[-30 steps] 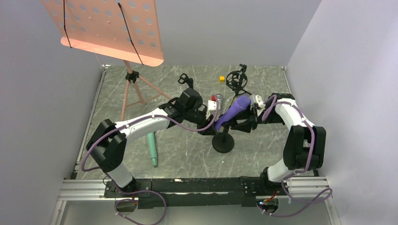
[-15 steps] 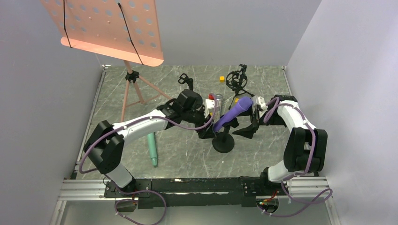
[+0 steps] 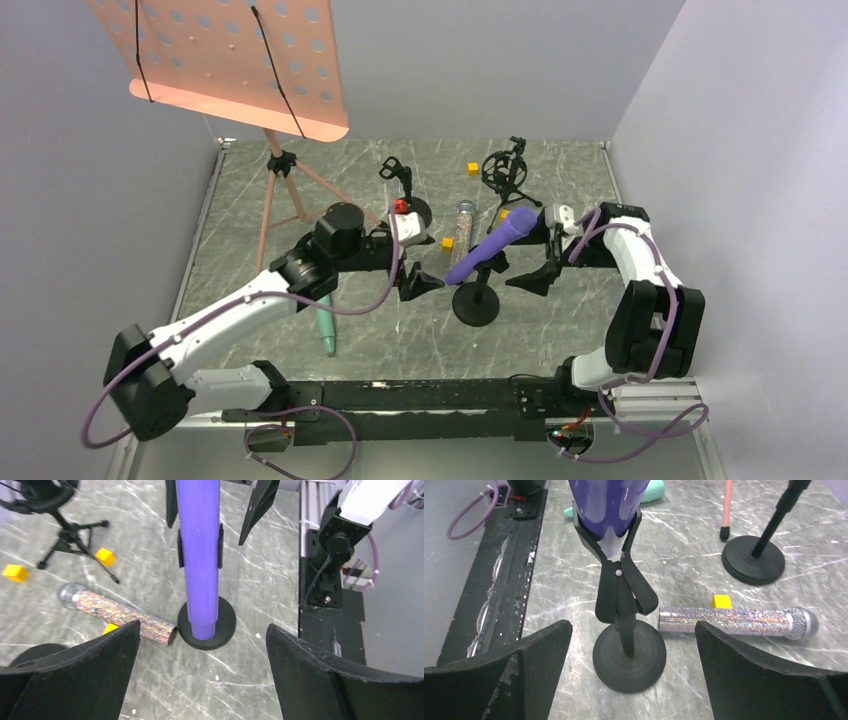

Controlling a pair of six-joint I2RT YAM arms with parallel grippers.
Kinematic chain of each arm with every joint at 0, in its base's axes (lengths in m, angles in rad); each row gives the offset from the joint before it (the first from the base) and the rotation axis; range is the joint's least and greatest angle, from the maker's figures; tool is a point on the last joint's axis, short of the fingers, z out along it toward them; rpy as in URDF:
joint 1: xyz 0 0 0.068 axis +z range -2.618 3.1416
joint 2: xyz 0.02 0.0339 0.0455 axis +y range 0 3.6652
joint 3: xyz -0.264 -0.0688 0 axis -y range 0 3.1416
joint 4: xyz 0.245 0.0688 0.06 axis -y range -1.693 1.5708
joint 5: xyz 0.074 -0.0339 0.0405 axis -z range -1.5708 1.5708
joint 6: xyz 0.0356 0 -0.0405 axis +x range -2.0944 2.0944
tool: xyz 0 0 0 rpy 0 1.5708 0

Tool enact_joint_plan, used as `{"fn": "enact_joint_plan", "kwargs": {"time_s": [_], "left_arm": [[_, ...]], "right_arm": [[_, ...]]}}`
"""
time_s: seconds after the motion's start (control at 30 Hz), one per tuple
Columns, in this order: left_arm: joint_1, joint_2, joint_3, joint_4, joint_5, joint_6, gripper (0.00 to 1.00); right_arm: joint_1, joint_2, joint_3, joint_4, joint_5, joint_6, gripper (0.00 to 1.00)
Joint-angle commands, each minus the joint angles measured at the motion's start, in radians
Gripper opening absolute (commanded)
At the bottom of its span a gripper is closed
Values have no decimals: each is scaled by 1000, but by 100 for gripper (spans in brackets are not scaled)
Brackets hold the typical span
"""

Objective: Attach the microphones to the stand

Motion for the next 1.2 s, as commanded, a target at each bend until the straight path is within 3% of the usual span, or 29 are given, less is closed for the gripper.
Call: {"fn": "enact_joint_plan", "kwargs": {"time_s": [0.0, 0.13, 0.27, 0.4, 0.53, 0.83, 1.17], "left_arm": [[7, -98, -102, 196, -136, -82, 99], [19, -86, -97, 226, -38, -92, 99], [-42, -19, -24, 159, -51, -7, 99], [-104, 33, 15, 172, -75, 75, 99], [-106, 83, 31, 230, -43, 80, 99], [-127, 209, 101, 319, -87, 38, 99], [-137, 291, 171, 312, -104, -31, 76]], "right_arm": [[-39, -73, 53, 12, 59, 57, 100], [-71, -149, 82, 60, 122, 247, 100], [-76, -279, 43, 343, 232, 685, 100], [-76, -448, -110, 655, 269, 1022, 100], [-76, -496, -158, 709, 260, 1055, 100], [-76, -435, -132, 616, 246, 967, 100], [-77, -472, -154, 664, 259, 1005, 100]]}}
